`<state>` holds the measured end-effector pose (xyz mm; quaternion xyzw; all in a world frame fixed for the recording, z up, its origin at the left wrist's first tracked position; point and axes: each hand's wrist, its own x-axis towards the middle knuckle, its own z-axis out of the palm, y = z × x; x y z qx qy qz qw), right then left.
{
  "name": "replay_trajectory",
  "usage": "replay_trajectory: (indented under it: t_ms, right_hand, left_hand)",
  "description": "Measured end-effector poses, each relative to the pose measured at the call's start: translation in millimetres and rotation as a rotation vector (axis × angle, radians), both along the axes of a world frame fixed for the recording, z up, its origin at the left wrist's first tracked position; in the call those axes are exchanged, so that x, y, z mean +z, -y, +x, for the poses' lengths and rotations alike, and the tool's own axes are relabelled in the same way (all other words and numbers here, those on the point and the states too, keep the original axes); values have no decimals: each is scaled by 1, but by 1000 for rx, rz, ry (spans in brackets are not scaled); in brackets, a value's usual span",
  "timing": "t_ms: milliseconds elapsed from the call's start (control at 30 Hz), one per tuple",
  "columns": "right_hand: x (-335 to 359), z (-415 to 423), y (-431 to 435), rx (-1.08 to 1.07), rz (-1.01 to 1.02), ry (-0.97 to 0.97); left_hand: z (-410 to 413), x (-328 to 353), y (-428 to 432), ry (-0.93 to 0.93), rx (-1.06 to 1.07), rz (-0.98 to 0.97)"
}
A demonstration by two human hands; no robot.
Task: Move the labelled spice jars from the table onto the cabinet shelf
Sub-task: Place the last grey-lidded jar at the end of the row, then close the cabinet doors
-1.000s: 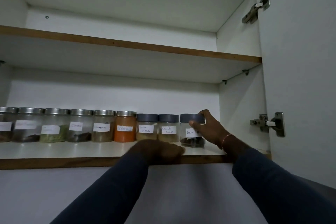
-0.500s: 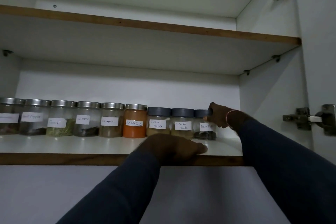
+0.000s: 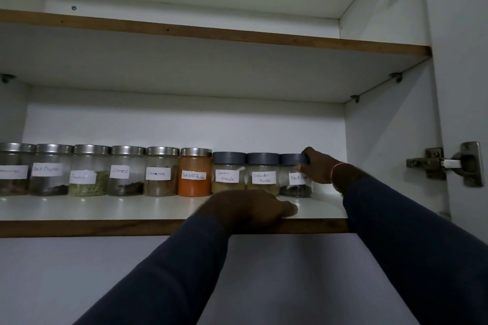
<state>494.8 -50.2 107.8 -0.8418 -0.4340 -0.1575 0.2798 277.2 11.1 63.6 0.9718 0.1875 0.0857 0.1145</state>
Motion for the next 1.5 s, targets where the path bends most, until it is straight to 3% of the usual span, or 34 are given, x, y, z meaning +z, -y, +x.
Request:
replay_trajectory:
  t_ms: [200, 367, 533, 600, 800, 967, 1100, 1333, 1500]
  right_hand:
    - [-2, 8, -1, -30, 72, -72]
    - [1, -14, 3, -222, 17, 202]
    - [-21, -79, 31, -67, -175, 358]
    - [-39, -116, 53, -11, -177, 306]
    - [-100, -192, 115, -90, -233, 435]
    - [-130, -256, 152, -187, -361, 284]
    - [-138, -330, 159, -188, -423, 319]
    - [-135, -406, 176, -164, -473, 385]
    - [-103, -417, 212, -215, -342, 454]
  left_hand:
    - [-6, 0, 3, 128, 11, 66]
    - [-13, -2, 7, 294, 33, 190]
    - [-30, -11, 25, 531, 110, 489]
    - [-42, -17, 38, 588, 114, 554]
    - [-84, -36, 67, 511, 66, 770]
    - [-158, -70, 81, 345, 6, 629]
    - [-230, -106, 81, 248, -111, 693]
    - [-301, -91, 76, 300, -110, 700]
    - [-317, -36, 92, 415, -117, 771]
